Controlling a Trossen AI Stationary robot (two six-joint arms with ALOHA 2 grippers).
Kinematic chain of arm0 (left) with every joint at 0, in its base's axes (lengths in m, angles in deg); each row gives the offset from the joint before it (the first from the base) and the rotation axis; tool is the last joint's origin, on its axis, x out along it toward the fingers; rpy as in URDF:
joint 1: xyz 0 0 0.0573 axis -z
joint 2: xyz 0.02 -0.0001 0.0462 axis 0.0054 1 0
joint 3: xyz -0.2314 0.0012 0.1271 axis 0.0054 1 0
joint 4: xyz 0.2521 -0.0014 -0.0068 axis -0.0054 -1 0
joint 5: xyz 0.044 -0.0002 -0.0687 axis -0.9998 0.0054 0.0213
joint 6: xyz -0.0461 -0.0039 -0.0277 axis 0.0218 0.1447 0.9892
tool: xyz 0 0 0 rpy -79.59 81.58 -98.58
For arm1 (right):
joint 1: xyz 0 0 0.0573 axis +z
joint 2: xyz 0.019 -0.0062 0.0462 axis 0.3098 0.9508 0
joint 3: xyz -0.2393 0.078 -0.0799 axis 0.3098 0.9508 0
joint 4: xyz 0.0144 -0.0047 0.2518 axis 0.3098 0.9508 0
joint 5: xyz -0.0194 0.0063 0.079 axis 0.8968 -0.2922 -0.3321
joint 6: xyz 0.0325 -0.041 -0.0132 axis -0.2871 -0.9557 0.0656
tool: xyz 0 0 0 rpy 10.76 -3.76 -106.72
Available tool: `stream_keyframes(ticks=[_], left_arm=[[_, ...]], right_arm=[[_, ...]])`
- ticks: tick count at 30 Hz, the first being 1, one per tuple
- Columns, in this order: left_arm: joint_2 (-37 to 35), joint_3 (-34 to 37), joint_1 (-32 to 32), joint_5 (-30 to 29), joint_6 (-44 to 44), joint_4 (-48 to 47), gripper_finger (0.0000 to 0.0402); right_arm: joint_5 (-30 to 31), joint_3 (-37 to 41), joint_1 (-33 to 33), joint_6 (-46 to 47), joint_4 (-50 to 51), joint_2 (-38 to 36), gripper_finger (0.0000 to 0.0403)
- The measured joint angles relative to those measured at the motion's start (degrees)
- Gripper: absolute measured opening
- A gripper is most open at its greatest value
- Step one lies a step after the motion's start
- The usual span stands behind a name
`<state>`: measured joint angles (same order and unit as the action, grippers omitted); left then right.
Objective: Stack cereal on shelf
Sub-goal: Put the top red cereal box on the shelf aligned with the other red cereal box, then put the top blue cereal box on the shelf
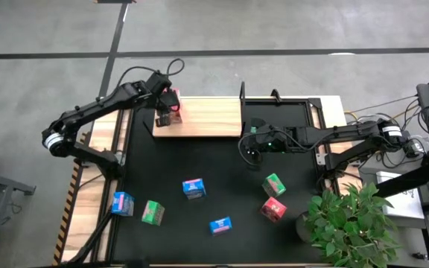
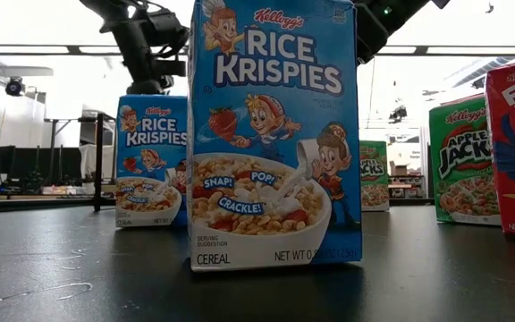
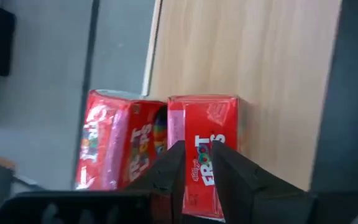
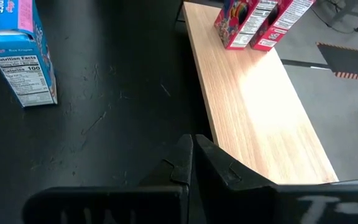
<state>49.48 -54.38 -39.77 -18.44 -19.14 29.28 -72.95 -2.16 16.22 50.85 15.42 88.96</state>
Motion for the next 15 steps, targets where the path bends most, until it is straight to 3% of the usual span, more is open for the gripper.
stream_keyframes(ticks=[5,15], left_arm=[[-0.02,0.02,-0.02,-1.31,-2.46,-0.12,0.006],[-0.3,-5.31,0.56,-0.94,3.63,-5.12,0.006]], right_arm=[[0.0,0.0,0.0,-0.04,0.0,0.0,0.0009],[-0.01,0.01,0.0,-0.03,0.05,0.0,0.0009]])
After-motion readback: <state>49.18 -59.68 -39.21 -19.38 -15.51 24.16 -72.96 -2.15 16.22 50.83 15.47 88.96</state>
